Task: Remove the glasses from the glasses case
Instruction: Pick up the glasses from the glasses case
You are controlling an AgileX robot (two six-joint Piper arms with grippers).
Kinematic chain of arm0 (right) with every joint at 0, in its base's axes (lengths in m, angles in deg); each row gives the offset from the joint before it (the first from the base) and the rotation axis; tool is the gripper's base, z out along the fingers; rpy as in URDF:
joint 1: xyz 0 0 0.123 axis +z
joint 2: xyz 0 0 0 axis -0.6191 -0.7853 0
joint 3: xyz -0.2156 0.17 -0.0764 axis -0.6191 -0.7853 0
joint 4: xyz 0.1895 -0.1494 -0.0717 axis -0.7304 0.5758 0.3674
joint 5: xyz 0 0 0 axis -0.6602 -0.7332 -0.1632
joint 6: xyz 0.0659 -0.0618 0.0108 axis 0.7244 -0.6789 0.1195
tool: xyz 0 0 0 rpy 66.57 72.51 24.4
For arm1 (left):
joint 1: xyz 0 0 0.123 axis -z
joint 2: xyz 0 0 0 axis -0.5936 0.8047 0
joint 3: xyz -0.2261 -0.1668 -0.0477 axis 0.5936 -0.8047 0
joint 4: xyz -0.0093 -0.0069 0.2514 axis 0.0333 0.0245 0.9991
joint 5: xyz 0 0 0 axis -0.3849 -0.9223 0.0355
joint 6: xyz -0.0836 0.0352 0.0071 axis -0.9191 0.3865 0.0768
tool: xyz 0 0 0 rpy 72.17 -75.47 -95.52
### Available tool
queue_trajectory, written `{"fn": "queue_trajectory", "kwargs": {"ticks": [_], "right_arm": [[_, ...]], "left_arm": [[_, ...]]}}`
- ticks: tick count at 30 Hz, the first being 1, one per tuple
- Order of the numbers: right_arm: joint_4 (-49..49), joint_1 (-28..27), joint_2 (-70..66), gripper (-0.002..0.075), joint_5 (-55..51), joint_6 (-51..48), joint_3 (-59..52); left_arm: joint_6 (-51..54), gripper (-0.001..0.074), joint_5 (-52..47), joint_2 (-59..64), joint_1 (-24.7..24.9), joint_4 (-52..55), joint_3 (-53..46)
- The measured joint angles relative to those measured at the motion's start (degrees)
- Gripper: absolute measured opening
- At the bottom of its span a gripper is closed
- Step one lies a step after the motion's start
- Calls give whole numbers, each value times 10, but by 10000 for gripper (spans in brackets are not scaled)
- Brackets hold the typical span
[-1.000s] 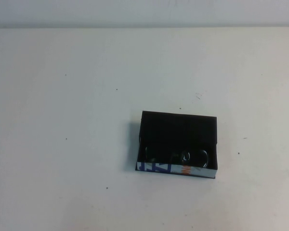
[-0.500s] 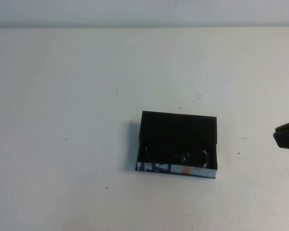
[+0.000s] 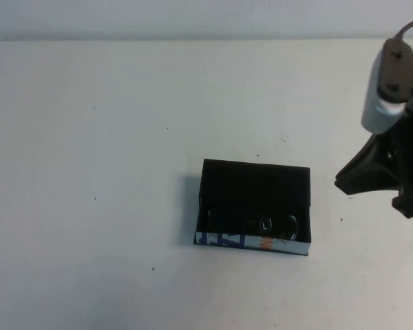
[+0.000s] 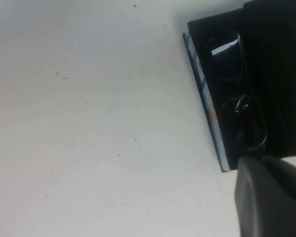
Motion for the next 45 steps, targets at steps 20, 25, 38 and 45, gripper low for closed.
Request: {"fn": "queue_trajectory", "kwargs": {"ticks": [20, 25, 38, 45], "right_arm": [[169, 145, -236, -17, 14, 43, 134], [249, 182, -267, 1, 44, 92, 135], [262, 209, -297, 341, 125, 103, 160], [262, 209, -324, 311, 133, 103, 163]], "left_arm": [[0, -4, 0, 0, 0, 0, 0], [0, -4, 0, 0, 0, 0, 0], [0, -4, 0, 0, 0, 0, 0], [0, -4, 0, 0, 0, 0, 0]]}}
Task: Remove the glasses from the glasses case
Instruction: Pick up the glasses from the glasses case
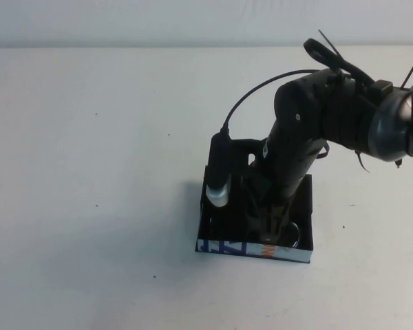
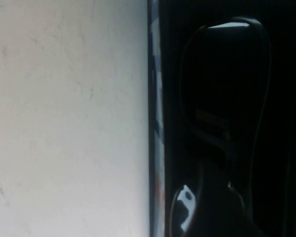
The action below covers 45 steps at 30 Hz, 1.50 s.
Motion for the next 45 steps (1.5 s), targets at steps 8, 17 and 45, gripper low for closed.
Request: {"fn": "queue_trajectory", "kwargs": {"ticks": [8, 17, 45], "right_arm": [[0, 0, -26, 304, 15, 0, 0], [-3, 0, -53, 287, 31, 0, 0], [-132, -144, 171, 37, -129, 289, -13]], "left_arm": [[0, -4, 0, 0, 0, 0, 0], [0, -4, 0, 0, 0, 0, 0], [0, -4, 0, 0, 0, 0, 0]]}}
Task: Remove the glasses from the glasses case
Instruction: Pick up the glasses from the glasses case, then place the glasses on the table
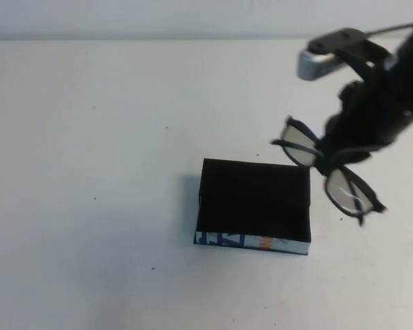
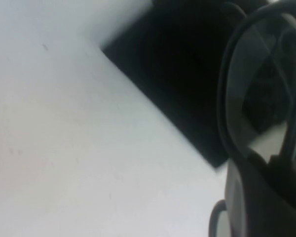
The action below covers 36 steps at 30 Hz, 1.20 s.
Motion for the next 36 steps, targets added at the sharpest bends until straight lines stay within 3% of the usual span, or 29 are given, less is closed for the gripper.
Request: {"fn": "queue_trajectory", "kwargs": {"ticks": [6, 12, 20, 36], "right_arm": [[15, -108, 127, 37, 7, 51, -204], [14, -166, 242, 37, 137, 114, -332], [5, -177, 215, 37, 249, 181, -398], [5, -177, 36, 36, 324, 127, -398]], "left_arm": [[0, -4, 0, 0, 0, 0, 0], [0, -5, 0, 0, 0, 0, 0], [0, -5, 0, 0, 0, 0, 0], [0, -4, 0, 0, 0, 0, 0]]}}
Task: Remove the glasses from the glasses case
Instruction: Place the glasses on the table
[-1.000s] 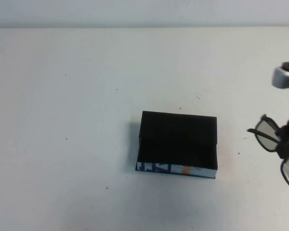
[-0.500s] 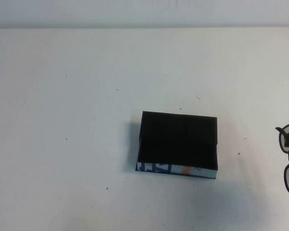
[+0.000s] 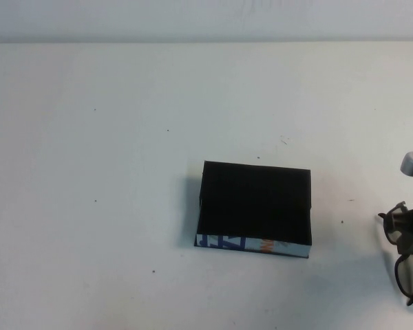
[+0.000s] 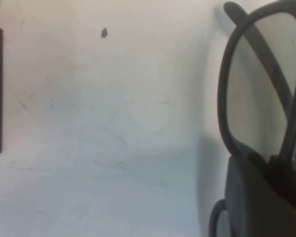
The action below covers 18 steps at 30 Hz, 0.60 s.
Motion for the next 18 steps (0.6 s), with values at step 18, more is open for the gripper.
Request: {"fn": "queue_trajectory", "kwargs": {"ticks": [18], "right_arm": [[-16, 0, 22, 190, -42, -8, 31]], "left_arm": [[0, -4, 0, 0, 0, 0, 0]]}}
